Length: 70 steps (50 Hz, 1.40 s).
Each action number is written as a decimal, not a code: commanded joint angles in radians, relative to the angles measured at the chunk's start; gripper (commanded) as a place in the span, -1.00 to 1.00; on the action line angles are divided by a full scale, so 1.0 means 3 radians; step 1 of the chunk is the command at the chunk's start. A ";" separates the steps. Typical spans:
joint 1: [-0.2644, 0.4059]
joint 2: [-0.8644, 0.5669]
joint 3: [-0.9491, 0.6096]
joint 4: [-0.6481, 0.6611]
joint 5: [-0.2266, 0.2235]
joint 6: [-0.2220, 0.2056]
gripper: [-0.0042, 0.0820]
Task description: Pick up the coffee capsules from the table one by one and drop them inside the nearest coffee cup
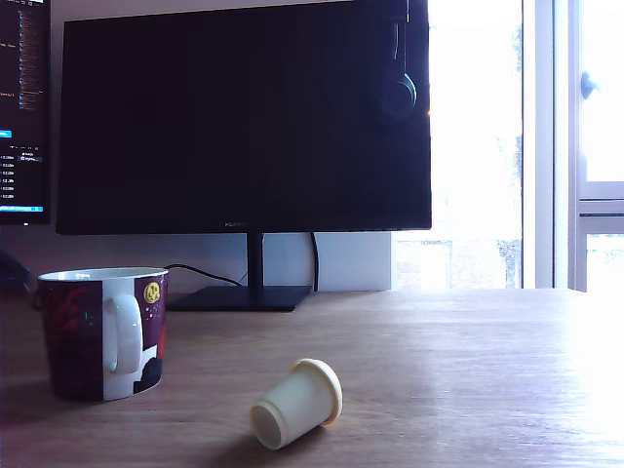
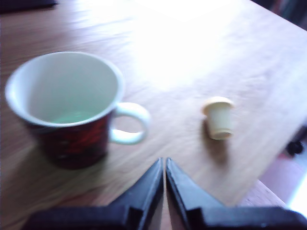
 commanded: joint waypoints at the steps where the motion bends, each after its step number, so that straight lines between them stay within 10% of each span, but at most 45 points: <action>1: -0.0080 -0.0024 -0.0075 0.0024 0.0013 -0.0013 -0.95; 40: -0.1211 0.0141 -0.0075 0.0014 -0.0332 -0.0053 -0.95; 58: -0.1320 0.0352 -0.0075 0.0123 -0.0355 -0.0067 -0.91; 70: -0.1320 0.0493 -0.0095 0.0472 -0.0472 -0.0159 0.06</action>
